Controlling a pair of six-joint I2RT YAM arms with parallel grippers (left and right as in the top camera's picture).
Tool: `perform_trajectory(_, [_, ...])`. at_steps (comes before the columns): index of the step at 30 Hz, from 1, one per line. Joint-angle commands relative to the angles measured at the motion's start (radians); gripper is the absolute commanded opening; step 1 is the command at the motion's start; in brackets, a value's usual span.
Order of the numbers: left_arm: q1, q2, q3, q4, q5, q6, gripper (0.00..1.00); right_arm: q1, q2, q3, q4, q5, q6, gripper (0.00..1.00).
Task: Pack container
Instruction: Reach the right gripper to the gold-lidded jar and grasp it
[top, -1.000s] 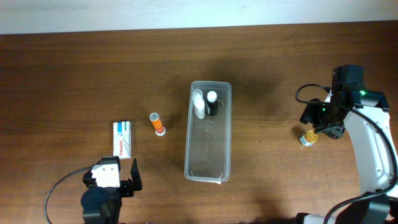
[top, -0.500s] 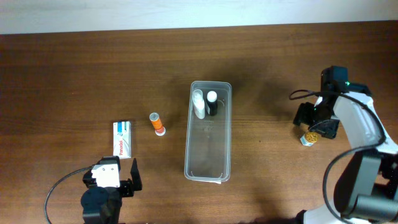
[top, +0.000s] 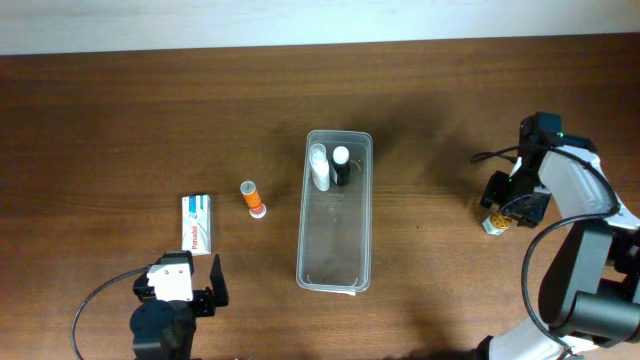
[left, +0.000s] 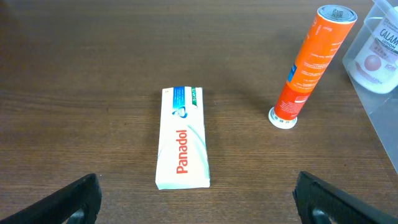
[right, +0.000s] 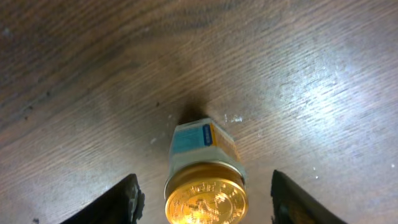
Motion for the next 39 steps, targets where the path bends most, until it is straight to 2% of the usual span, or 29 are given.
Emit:
perform_trajectory(1, [0.002, -0.01, -0.004, -0.001, 0.008, 0.015, 1.0, -0.003, 0.008, -0.044, 0.021, 0.005, 0.001, 0.58])
perform_trajectory(9, [0.002, -0.01, -0.004, -0.001, 0.008, 0.015, 0.99, -0.003, 0.008, -0.051, 0.055, -0.01, 0.019, 0.48])
perform_trajectory(11, [0.002, -0.01, -0.004, -0.001, 0.008, 0.015, 0.99, -0.003, 0.008, -0.051, 0.056, -0.01, 0.021, 0.41])
perform_trajectory(15, [0.002, -0.01, -0.004, -0.001, 0.008, 0.015, 1.0, -0.003, 0.008, -0.051, 0.06, -0.01, 0.021, 0.39])
perform_trajectory(22, [0.002, -0.01, -0.004, -0.001, 0.008, 0.015, 0.99, -0.003, 0.008, -0.05, 0.06, -0.013, 0.021, 0.27])
perform_trajectory(28, [0.002, -0.01, -0.004, -0.001, 0.008, 0.015, 0.99, -0.002, -0.007, -0.044, 0.051, -0.089, 0.02, 0.25])
perform_trajectory(39, [0.002, -0.01, -0.004, -0.001, 0.008, 0.015, 0.99, 0.058, -0.142, 0.041, -0.063, -0.09, 0.019, 0.2])
